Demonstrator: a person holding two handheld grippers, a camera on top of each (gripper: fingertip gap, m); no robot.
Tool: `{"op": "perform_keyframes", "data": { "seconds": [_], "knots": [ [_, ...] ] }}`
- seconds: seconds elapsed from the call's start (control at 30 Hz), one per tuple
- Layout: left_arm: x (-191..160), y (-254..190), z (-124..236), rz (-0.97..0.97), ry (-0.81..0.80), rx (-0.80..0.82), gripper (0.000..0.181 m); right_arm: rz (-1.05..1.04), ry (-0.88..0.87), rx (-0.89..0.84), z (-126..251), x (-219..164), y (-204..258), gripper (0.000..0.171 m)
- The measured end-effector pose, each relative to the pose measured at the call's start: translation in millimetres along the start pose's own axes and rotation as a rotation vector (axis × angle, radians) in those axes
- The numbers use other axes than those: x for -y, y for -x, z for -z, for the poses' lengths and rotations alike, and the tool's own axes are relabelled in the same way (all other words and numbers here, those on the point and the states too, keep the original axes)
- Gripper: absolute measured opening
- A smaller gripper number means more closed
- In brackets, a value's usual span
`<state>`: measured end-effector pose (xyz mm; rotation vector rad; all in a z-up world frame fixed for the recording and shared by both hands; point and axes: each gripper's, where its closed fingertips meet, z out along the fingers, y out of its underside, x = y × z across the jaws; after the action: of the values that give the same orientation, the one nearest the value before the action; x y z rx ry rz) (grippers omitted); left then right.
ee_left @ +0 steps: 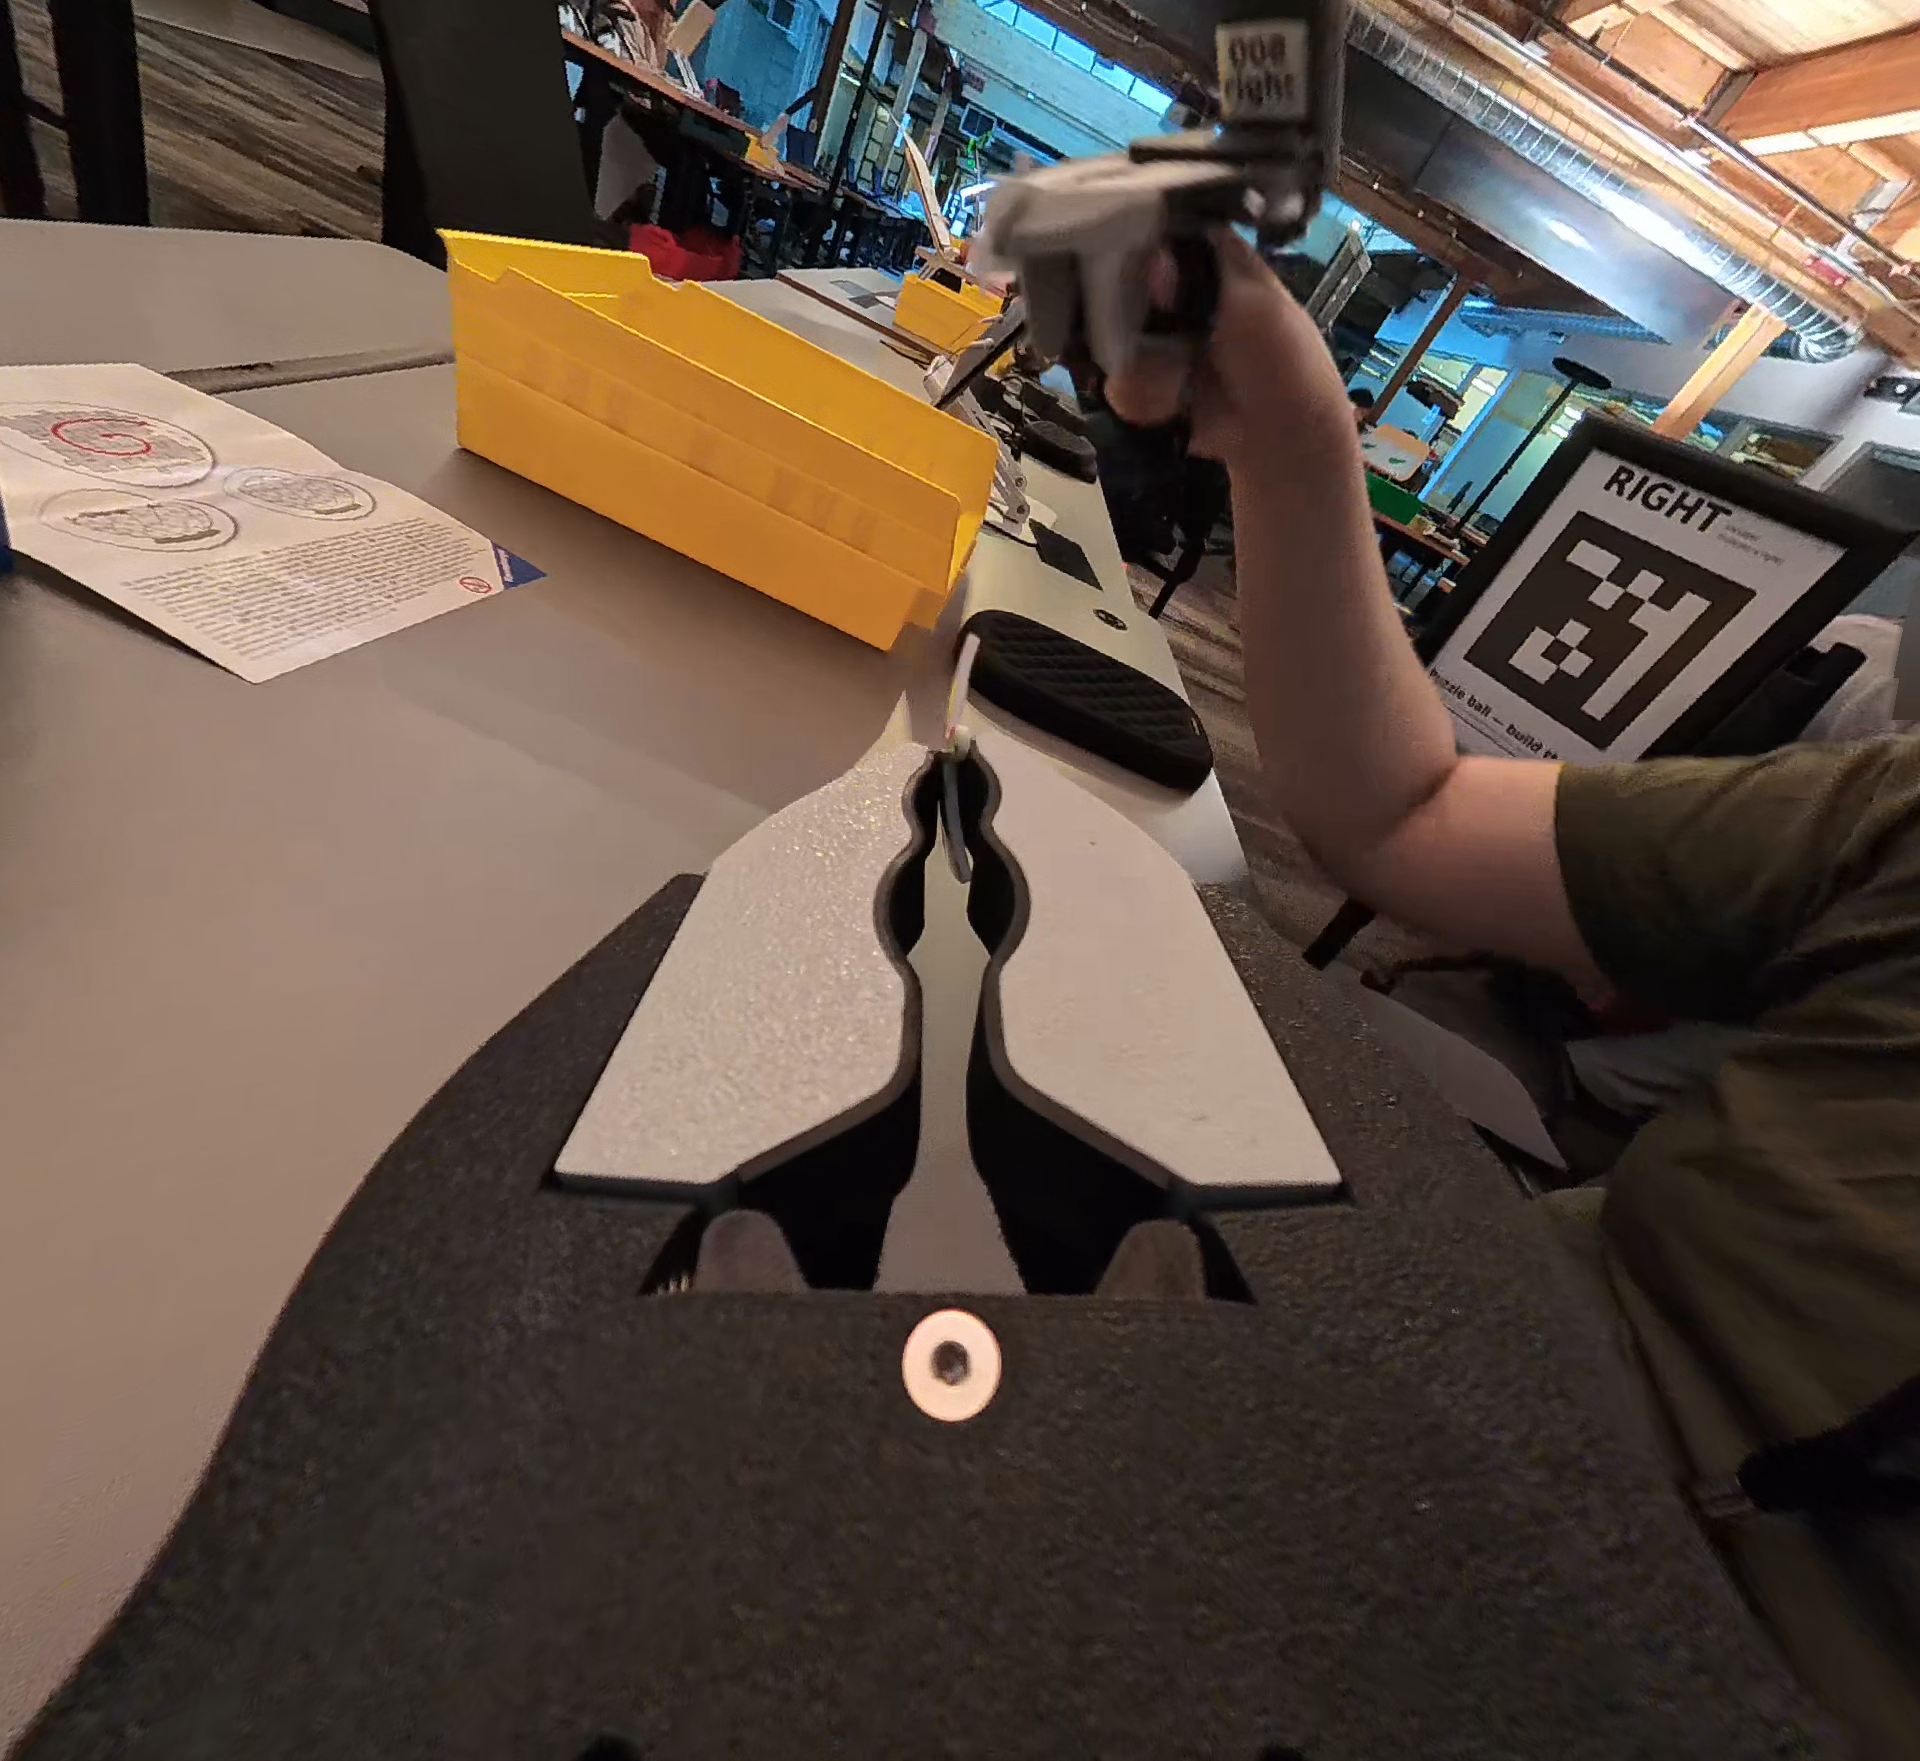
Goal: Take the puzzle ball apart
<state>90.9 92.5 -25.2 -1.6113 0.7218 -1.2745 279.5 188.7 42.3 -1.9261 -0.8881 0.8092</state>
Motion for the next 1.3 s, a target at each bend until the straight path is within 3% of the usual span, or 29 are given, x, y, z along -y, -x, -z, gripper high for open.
{"op": "perform_keyframes", "data": {
  "seconds": [0.07,0.23,0.5,0.77,1.0,1.1,1.17,1.23,1.3],
  "knots": [
    [-1.6,-2.6,-2.1,-0.001,0.012,-0.008,0.002,-0.123,0.08,-0.12,25.3,-6.0,-59.2,0.003],
    [-2.9,-4.3,-3.6,-0.016,0.027,-0.004,0.002,-0.373,0.326,-0.198,58.4,-61.2,-140.4,0.003],
    [-7.8,-5.7,-6.7,0.002,0.046,-0.021,0.002,-0.577,0.555,-0.199,48.5,-134.0,-175.5,0.003],
    [-13.2,-5.2,-9.1,0.005,0.073,-0.023,0.002,-0.589,0.713,-0.249,25.2,-167.8,-192.3,0.004],
    [-12.3,-7.2,-8.9,0.006,0.072,-0.03,0.002,-0.529,0.699,-0.331,38.8,-154.8,-206.9,0.018],
    [-12.4,-7.7,-9.4,0.008,0.07,-0.032,0.002,-0.475,0.613,-0.374,50.1,-132.1,-204.3,0.023],
    [-11.7,-8.3,-9.9,0.011,0.062,-0.035,0.002,-0.376,0.516,-0.518,64.6,-105.8,-200.0,0.021],
    [-10.3,-10.4,-10.4,0.015,0.052,-0.044,0.002,-0.173,0.29,-0.575,62.4,-57.9,-163.1,0.021],
    [-8.4,-12.9,-10.4,0.021,0.04,-0.056,0.002,0.053,-0.001,-0.364,33.0,-9.6,-73.0,0.021]
  ]
}}
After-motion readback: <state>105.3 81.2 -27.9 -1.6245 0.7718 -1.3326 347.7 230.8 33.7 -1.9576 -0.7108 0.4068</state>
